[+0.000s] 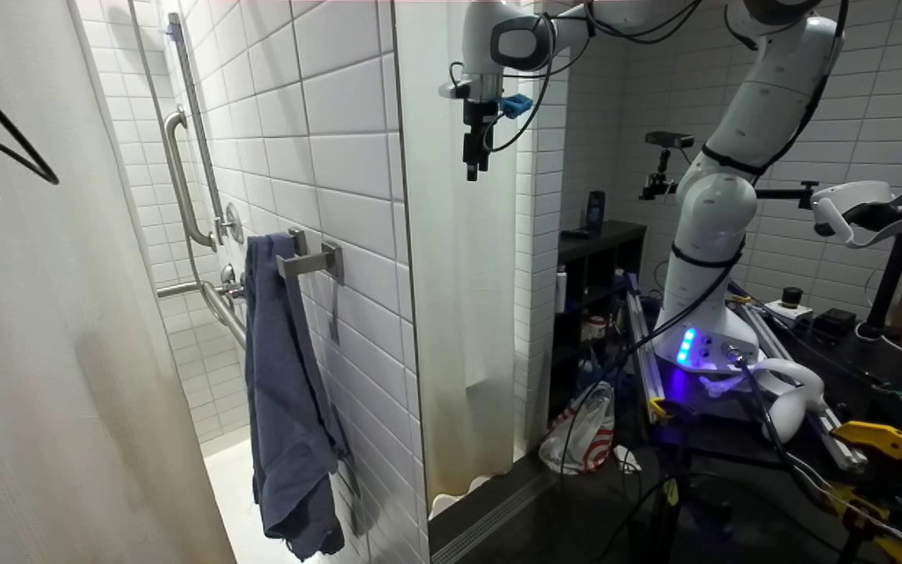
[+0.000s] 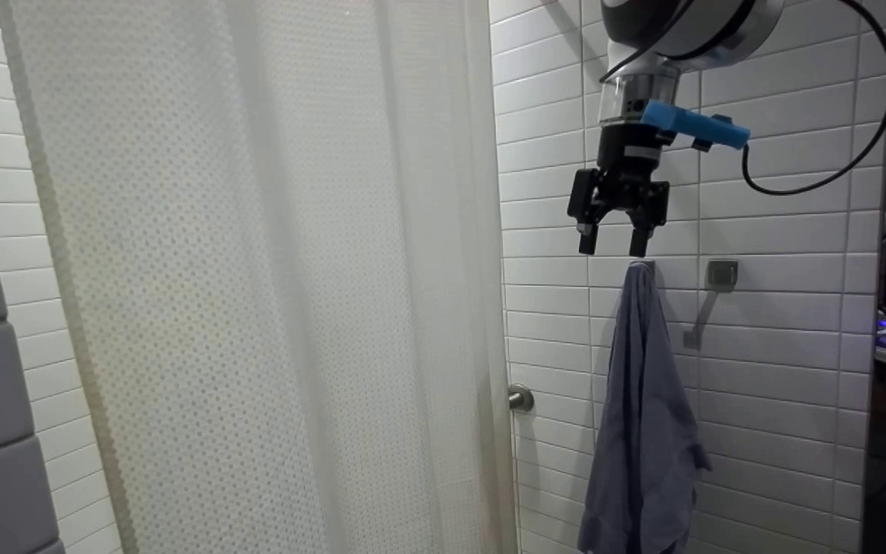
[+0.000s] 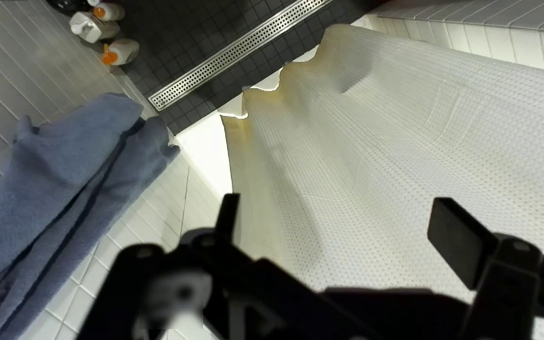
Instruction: Open the shower curtain
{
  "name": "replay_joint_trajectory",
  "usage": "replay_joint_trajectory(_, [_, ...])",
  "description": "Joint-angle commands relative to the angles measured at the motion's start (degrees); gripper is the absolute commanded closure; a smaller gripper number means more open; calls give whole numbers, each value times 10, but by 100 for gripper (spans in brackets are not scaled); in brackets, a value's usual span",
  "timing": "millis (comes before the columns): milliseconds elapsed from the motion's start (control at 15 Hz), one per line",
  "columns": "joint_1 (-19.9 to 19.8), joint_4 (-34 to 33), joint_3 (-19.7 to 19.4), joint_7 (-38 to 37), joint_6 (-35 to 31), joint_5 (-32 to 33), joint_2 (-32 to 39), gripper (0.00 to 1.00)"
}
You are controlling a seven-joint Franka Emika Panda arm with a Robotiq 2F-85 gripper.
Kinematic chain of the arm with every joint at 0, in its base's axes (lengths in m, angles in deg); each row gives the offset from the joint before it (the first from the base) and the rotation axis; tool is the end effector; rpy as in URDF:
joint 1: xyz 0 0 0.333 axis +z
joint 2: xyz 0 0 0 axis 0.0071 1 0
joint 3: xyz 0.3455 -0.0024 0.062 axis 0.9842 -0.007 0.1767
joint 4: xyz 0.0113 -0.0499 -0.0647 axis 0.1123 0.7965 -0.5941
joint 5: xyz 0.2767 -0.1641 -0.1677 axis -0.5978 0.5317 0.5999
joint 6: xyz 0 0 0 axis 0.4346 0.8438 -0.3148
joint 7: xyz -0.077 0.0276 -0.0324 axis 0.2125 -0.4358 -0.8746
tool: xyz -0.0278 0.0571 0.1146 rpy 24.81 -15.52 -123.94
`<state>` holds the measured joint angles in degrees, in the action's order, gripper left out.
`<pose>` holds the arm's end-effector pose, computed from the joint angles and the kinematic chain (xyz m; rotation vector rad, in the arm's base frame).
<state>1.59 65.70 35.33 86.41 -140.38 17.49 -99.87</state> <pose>0.4205 0.0051 0.5488 -3.0102 -0.0113 -0.1605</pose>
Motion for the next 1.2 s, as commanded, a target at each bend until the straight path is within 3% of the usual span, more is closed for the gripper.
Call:
replay_joint_trajectory(0, [0, -17, -9, 29, -25, -12, 21, 0])
replay_joint_trajectory(400, [9, -73, -35, 127, -116, -72, 91, 0])
replay_joint_trajectory(733, [1, -151, -43, 193, -123, -161, 165, 0])
replay_joint_trajectory(1133, [-20, -273, -29, 175, -112, -170, 255, 0])
